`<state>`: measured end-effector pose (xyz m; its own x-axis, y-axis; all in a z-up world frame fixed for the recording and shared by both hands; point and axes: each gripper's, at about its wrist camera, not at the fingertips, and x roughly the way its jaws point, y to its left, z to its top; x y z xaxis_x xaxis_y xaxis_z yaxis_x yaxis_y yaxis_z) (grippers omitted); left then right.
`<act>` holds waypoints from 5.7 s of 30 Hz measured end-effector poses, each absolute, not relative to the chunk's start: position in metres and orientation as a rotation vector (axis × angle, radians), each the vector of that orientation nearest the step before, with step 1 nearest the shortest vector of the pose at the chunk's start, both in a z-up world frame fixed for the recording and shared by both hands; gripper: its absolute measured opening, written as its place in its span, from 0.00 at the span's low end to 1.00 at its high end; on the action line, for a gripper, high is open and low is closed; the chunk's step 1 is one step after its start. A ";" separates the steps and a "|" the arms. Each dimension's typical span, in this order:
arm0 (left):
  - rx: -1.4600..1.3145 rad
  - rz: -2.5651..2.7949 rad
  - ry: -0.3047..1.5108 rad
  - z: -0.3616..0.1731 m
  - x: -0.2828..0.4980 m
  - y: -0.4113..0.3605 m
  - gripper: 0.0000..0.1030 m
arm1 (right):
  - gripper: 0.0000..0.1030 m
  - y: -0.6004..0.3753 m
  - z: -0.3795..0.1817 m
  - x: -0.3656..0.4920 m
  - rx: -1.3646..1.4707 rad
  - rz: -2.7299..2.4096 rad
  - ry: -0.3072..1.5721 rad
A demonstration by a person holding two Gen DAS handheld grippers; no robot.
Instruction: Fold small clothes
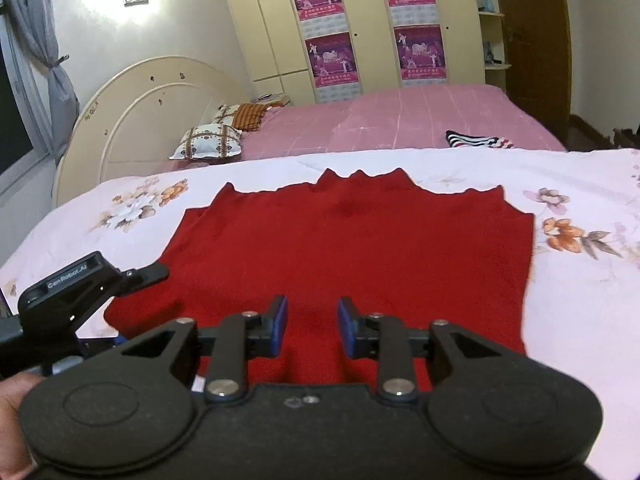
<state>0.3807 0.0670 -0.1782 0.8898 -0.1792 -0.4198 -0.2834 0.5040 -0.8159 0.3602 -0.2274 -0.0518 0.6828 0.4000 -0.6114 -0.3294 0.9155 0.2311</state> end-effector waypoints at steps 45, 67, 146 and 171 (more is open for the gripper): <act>-0.430 -0.390 0.608 -0.054 0.472 -0.031 0.17 | 0.01 -0.255 -0.114 0.431 0.612 0.392 0.849; -0.385 -0.348 0.788 -0.102 0.488 0.003 0.84 | 0.76 -0.399 -0.121 0.417 0.988 0.526 0.860; -0.166 -0.313 0.797 -0.095 0.420 -0.016 0.97 | 0.37 -0.336 -0.043 0.339 0.127 0.219 0.699; 0.007 -0.272 0.856 -0.114 0.388 -0.041 0.97 | 0.48 -0.323 -0.077 0.320 0.170 0.179 0.813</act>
